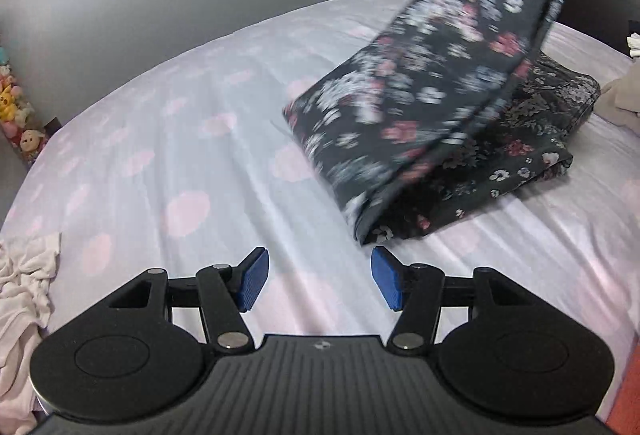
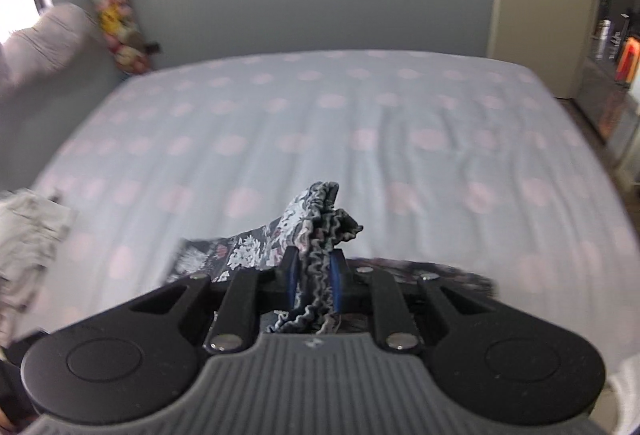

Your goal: Fold clothes

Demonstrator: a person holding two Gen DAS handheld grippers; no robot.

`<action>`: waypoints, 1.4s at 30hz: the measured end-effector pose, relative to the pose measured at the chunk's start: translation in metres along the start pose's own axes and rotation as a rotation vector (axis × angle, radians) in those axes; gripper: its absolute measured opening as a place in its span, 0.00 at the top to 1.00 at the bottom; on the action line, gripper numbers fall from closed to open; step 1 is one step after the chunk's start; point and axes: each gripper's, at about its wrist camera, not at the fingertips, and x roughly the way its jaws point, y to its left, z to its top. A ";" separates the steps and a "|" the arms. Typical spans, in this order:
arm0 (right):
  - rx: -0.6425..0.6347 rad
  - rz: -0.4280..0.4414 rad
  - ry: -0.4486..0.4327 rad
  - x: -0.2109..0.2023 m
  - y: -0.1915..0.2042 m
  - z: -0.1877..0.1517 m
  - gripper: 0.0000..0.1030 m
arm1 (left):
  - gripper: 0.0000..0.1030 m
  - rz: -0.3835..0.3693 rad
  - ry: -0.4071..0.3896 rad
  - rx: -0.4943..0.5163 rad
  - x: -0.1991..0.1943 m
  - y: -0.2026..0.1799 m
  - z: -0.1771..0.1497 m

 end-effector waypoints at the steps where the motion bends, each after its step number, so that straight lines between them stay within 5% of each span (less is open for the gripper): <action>1: -0.005 -0.021 0.011 0.004 -0.010 -0.002 0.82 | 0.46 -0.003 0.001 -0.001 0.002 -0.001 0.002; 15: 0.046 -0.256 0.186 0.138 -0.144 -0.069 0.83 | 0.46 -0.051 0.045 -0.040 0.049 -0.012 0.034; 27: 0.143 -0.236 0.261 0.197 -0.185 -0.118 0.81 | 0.46 -0.115 0.122 -0.247 0.094 0.016 0.073; 29: 0.152 -0.244 0.266 0.199 -0.187 -0.119 0.74 | 0.46 -0.120 0.130 -0.265 0.100 0.018 0.078; 31: 0.135 -0.270 0.265 0.194 -0.189 -0.117 0.50 | 0.46 -0.125 0.138 -0.282 0.106 0.020 0.084; 32: 0.130 -0.279 0.265 0.192 -0.190 -0.116 0.47 | 0.46 -0.128 0.143 -0.293 0.109 0.022 0.087; 42: 0.366 -0.137 0.293 0.180 -0.228 -0.142 0.39 | 0.46 -0.240 0.241 -0.562 0.139 0.045 0.076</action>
